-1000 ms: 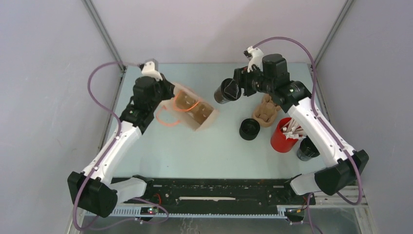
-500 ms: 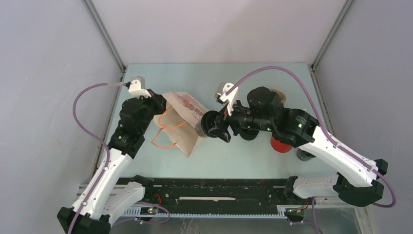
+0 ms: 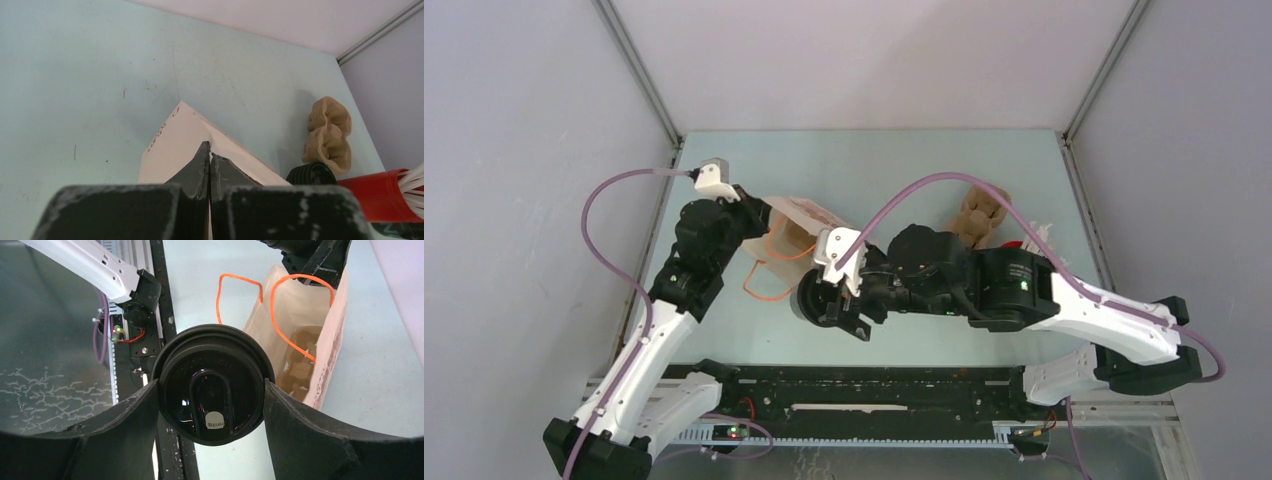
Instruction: Pack the takeout coffee
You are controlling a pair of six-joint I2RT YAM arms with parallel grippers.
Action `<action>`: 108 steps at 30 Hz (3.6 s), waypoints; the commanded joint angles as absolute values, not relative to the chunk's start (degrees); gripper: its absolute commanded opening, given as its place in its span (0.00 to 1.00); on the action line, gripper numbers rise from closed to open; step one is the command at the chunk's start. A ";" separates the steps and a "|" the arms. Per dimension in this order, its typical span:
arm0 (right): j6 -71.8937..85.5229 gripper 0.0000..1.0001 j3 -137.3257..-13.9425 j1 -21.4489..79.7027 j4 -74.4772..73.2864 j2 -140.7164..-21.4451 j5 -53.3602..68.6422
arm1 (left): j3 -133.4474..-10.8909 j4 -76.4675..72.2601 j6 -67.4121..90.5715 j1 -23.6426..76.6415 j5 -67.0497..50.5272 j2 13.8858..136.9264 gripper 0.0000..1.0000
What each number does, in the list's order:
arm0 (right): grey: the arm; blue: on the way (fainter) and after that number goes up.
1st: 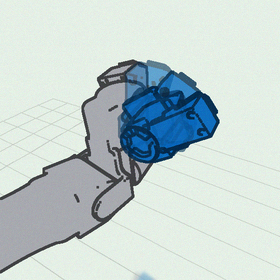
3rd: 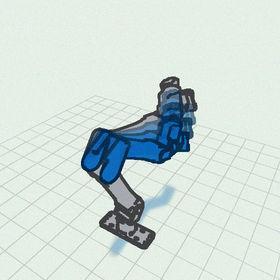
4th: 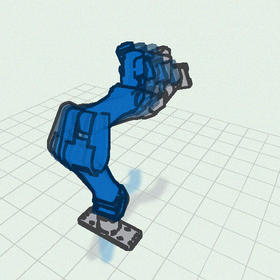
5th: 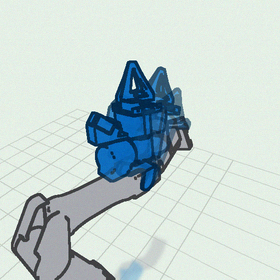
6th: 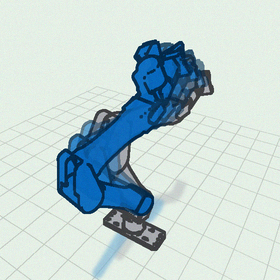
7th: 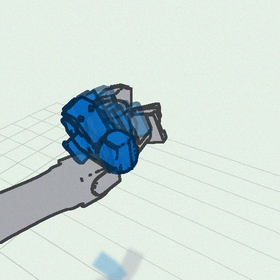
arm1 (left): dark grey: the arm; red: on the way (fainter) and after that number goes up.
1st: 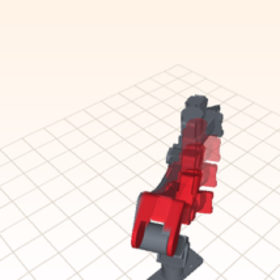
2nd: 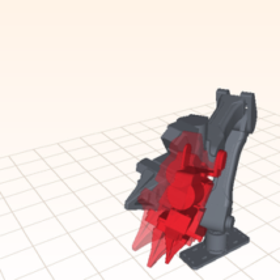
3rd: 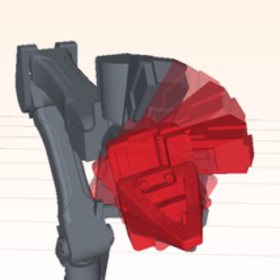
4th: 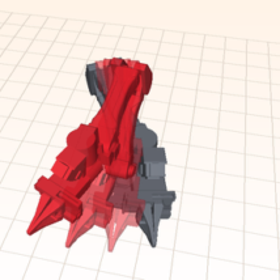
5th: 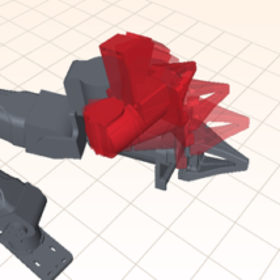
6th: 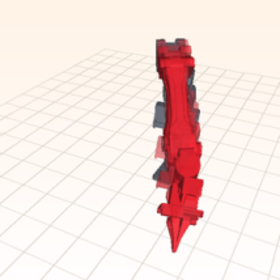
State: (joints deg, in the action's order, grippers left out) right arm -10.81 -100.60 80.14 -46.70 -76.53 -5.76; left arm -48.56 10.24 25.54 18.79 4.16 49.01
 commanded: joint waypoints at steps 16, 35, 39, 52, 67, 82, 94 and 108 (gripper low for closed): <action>-26.26 0.34 -99.68 81.55 -33.97 -92.45 -30.14 | -52.83 13.08 25.10 18.90 5.82 49.04 0.00; -21.94 0.32 -88.81 78.86 -21.78 -82.98 -41.61 | -52.75 12.74 24.77 18.94 4.85 48.41 0.00; -22.44 0.32 -84.82 76.75 -24.85 -81.57 -28.47 | -52.69 12.57 24.52 18.91 5.07 47.93 0.00; -28.78 0.33 -82.39 72.23 -25.32 -85.42 -21.56 | -51.33 8.91 23.91 18.98 -1.85 46.93 0.00; -27.10 0.23 -79.48 68.29 -26.40 -83.35 -11.29 | -51.93 10.00 23.99 18.90 -0.88 47.41 0.00; -33.21 0.26 -80.90 68.26 -27.21 -89.54 -15.04 | -52.01 9.98 23.97 18.91 -1.52 47.11 0.00; -37.78 0.26 -81.63 70.40 -21.90 -94.16 -24.35 | -52.00 9.93 23.82 18.90 -1.31 46.98 0.00; -27.48 0.26 -86.35 64.23 -31.97 -96.88 -8.61 | -51.19 8.21 21.75 18.90 -2.56 46.08 0.00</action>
